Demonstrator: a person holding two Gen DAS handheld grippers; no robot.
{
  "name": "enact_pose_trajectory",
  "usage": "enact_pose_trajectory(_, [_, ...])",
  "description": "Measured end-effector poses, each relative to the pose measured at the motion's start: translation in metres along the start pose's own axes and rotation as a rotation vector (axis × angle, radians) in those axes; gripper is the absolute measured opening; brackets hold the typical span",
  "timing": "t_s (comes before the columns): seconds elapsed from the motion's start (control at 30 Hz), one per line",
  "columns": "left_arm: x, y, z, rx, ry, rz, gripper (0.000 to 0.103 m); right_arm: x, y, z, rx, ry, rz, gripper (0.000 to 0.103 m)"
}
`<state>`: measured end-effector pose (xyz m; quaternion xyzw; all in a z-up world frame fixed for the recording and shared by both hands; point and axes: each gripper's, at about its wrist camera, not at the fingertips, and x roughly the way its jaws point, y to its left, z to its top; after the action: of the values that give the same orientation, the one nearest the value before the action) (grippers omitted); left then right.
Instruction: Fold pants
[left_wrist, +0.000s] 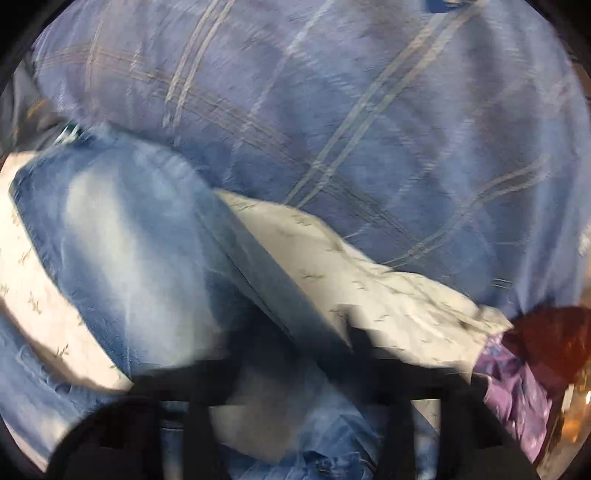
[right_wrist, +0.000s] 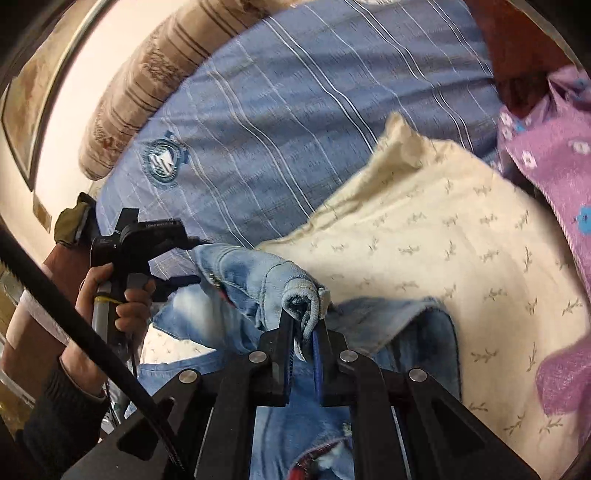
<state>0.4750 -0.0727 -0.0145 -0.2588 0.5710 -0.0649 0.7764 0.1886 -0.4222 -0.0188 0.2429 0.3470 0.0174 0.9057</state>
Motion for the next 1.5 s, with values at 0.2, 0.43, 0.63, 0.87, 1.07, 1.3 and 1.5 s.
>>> enact_pose_trajectory(0.2, [-0.072,0.032,-0.034,-0.008,-0.122,-0.138,0.006,0.0,-0.014,0.001,0.029,-0.001,0.006,0.008])
enact_pose_trajectory(0.43, [-0.139,0.116,-0.139,-0.024,-0.108,-0.265,0.006,-0.032,-0.004,-0.013,-0.028,-0.017,-0.048,0.01])
enact_pose_trajectory(0.63, [-0.094,0.183,-0.215,-0.048,0.009,-0.183,0.009,-0.016,-0.018,-0.064,0.045,0.155,-0.194,0.029])
enact_pose_trajectory(0.87, [-0.096,0.206,-0.215,-0.045,-0.018,-0.221,0.026,-0.06,-0.038,-0.085,0.168,0.086,-0.134,0.087])
enact_pose_trajectory(1.07, [-0.083,0.204,-0.213,-0.051,-0.005,-0.231,0.026,-0.053,-0.04,-0.08,0.217,0.141,-0.081,0.086])
enact_pose_trajectory(1.3, [-0.074,0.19,-0.205,-0.06,-0.004,-0.207,0.026,-0.012,-0.032,-0.082,0.159,0.282,-0.301,0.053])
enact_pose_trajectory(1.5, [-0.075,0.186,-0.207,-0.044,-0.008,-0.196,0.026,-0.037,-0.052,-0.093,0.309,0.273,-0.138,0.053])
